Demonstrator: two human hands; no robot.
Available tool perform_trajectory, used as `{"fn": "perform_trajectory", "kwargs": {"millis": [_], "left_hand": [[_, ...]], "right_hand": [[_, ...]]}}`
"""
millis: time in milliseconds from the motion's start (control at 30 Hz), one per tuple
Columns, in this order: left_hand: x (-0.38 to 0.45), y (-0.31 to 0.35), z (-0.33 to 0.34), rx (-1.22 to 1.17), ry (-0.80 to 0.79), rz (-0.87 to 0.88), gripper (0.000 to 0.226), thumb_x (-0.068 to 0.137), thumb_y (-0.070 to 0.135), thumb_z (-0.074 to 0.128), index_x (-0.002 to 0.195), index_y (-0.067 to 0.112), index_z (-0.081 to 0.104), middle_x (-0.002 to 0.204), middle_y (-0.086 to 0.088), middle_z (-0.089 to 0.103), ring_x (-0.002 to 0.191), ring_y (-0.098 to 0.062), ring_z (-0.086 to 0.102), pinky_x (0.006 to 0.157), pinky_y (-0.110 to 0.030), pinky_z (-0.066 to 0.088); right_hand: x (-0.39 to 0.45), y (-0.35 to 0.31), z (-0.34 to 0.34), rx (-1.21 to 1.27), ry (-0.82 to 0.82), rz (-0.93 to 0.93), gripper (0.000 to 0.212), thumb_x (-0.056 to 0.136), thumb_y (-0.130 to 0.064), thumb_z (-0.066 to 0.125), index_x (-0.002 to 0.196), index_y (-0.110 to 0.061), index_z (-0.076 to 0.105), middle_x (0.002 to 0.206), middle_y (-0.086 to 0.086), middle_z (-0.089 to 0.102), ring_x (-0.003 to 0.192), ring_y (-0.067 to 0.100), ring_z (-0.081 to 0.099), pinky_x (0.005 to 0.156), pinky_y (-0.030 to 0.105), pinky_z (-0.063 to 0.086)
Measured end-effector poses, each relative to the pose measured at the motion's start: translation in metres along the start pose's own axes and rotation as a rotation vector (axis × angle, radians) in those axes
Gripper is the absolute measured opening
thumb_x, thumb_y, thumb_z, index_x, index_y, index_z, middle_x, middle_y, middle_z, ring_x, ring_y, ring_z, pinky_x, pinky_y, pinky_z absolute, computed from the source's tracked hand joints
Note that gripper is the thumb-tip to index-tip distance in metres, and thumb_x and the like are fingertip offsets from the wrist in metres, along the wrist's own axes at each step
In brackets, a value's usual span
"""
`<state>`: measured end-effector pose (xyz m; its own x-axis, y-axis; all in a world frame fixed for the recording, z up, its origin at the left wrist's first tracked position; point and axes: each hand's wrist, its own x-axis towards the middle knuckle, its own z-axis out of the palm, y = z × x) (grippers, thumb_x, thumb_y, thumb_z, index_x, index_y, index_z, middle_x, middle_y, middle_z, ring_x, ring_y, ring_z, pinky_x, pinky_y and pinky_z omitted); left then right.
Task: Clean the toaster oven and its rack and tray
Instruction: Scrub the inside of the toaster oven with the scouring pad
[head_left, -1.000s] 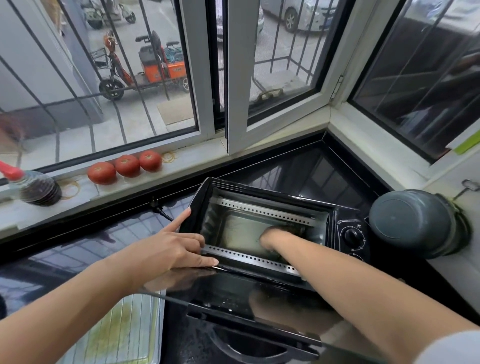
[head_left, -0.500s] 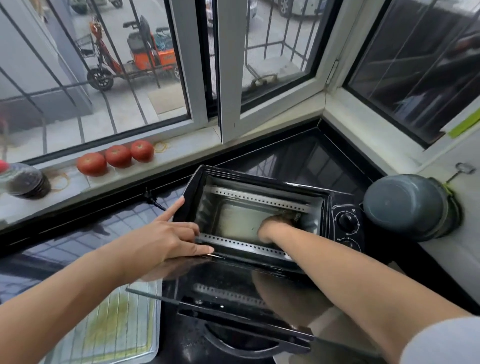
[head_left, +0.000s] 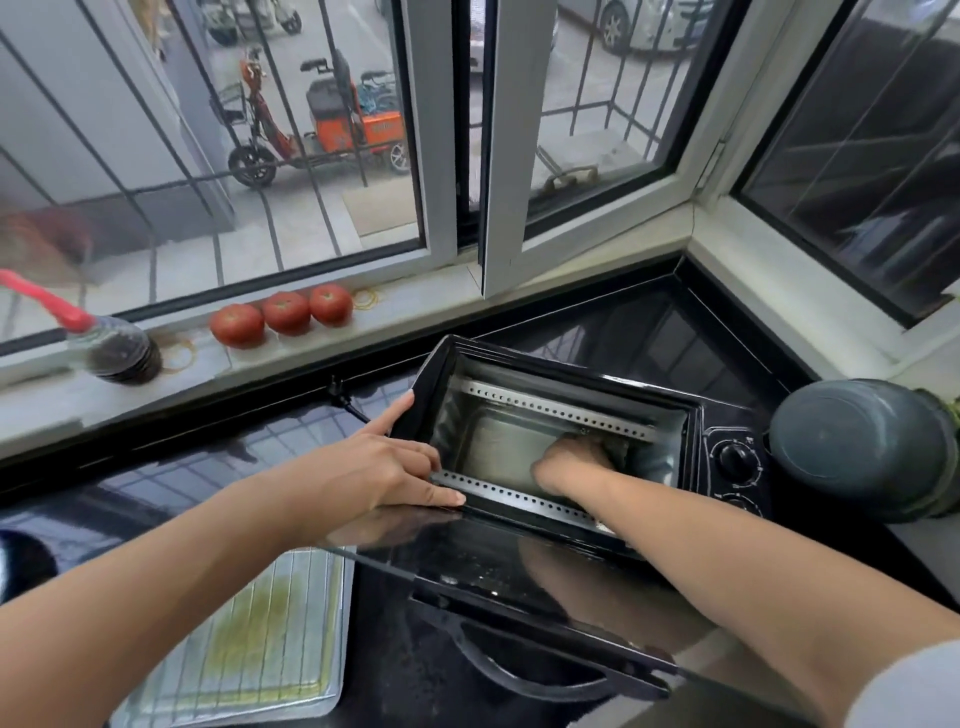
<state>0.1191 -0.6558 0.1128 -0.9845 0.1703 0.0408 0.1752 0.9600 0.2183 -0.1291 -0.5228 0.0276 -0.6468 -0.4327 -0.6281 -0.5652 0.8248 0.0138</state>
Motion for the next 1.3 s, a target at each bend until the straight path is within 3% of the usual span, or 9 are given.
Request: {"fn": "perform_trajectory", "kwargs": {"millis": [100, 233, 367, 500, 633, 767, 1067, 1200, 1300], "left_hand": [[0.001, -0.001, 0.0, 0.023, -0.013, 0.007, 0.038, 0.106, 0.031, 0.059, 0.143, 0.04, 0.06, 0.094, 0.008, 0.066, 0.115, -0.009, 0.061, 0.124, -0.067, 0.002], [0.004, 0.0, -0.003, -0.006, -0.009, -0.015, 0.031, 0.108, 0.04, 0.054, 0.135, 0.037, 0.067, 0.09, 0.008, 0.067, 0.111, -0.01, 0.064, 0.125, -0.066, 0.001], [0.0, 0.007, -0.002, -0.022, -0.036, -0.063, 0.033, 0.109, 0.043, 0.049, 0.136, 0.036, 0.067, 0.096, 0.01, 0.07, 0.117, -0.007, 0.061, 0.125, -0.063, -0.005], [0.003, 0.003, -0.007, -0.002, -0.054, -0.079, 0.035, 0.111, 0.045, 0.045, 0.138, 0.037, 0.065, 0.097, 0.009, 0.071, 0.113, -0.008, 0.063, 0.125, -0.064, -0.002], [0.003, 0.0, -0.004, 0.006, -0.079, -0.077, 0.035, 0.11, 0.044, 0.047, 0.141, 0.04, 0.062, 0.098, 0.011, 0.069, 0.116, -0.006, 0.061, 0.125, -0.064, -0.002], [0.004, 0.003, -0.004, -0.005, -0.051, -0.079, 0.038, 0.11, 0.049, 0.041, 0.138, 0.039, 0.065, 0.096, 0.011, 0.071, 0.114, -0.006, 0.063, 0.125, -0.064, -0.002], [0.0, 0.013, 0.001, -0.018, 0.039, -0.083, 0.046, 0.111, 0.05, 0.032, 0.133, 0.037, 0.069, 0.086, 0.008, 0.068, 0.108, -0.012, 0.068, 0.124, -0.065, 0.0], [-0.002, 0.014, 0.001, -0.031, 0.039, -0.089, 0.045, 0.111, 0.051, 0.031, 0.135, 0.039, 0.067, 0.086, 0.011, 0.063, 0.106, -0.008, 0.065, 0.125, -0.064, -0.001], [-0.002, 0.014, 0.003, -0.036, 0.045, -0.091, 0.044, 0.111, 0.051, 0.033, 0.135, 0.039, 0.068, 0.085, 0.011, 0.061, 0.105, -0.009, 0.065, 0.126, -0.063, -0.002]], "right_hand": [[-0.008, -0.012, 0.004, -0.091, 0.059, -0.183, 0.033, 0.086, -0.023, 0.05, 0.113, -0.009, 0.065, 0.119, 0.012, 0.062, 0.087, 0.024, 0.061, 0.066, 0.024, 0.049], [-0.004, -0.036, 0.001, -0.237, 0.068, -0.448, 0.037, 0.09, -0.017, 0.045, 0.122, -0.01, 0.063, 0.125, 0.01, 0.062, 0.105, 0.028, 0.063, 0.083, 0.032, 0.056], [0.011, -0.055, 0.005, -0.173, 0.067, -0.622, 0.058, 0.097, -0.027, 0.041, 0.153, -0.021, 0.03, 0.161, 0.004, 0.026, 0.137, 0.027, 0.043, 0.108, 0.033, 0.04], [0.022, -0.059, 0.001, -0.243, 0.08, -0.73, 0.062, 0.096, -0.043, 0.041, 0.154, -0.036, 0.019, 0.165, -0.013, -0.006, 0.132, 0.028, 0.048, 0.1, 0.038, 0.047], [0.028, -0.036, -0.005, -0.463, 0.075, -0.896, 0.055, 0.099, -0.013, 0.044, 0.151, -0.026, 0.034, 0.164, -0.007, 0.013, 0.138, 0.025, 0.042, 0.105, 0.031, 0.04], [0.033, -0.025, 0.002, -0.686, -0.007, -1.09, 0.049, 0.104, -0.036, 0.027, 0.153, -0.039, 0.024, 0.161, -0.006, 0.027, 0.147, 0.019, 0.028, 0.12, 0.036, 0.022], [0.025, -0.027, 0.005, -0.763, 0.05, -1.164, 0.041, 0.105, -0.02, 0.037, 0.144, -0.02, 0.046, 0.143, 0.003, 0.055, 0.127, 0.025, 0.054, 0.103, 0.034, 0.042], [0.027, -0.014, -0.005, -0.696, 0.069, -1.032, 0.048, 0.107, -0.033, 0.026, 0.154, -0.041, 0.016, 0.162, -0.009, 0.023, 0.138, 0.026, 0.041, 0.108, 0.04, 0.042], [0.037, -0.008, -0.006, -0.596, 0.155, -0.87, 0.081, 0.098, 0.002, 0.039, 0.156, -0.036, -0.003, 0.158, -0.014, -0.028, 0.135, 0.036, 0.043, 0.101, 0.044, 0.047]]}}
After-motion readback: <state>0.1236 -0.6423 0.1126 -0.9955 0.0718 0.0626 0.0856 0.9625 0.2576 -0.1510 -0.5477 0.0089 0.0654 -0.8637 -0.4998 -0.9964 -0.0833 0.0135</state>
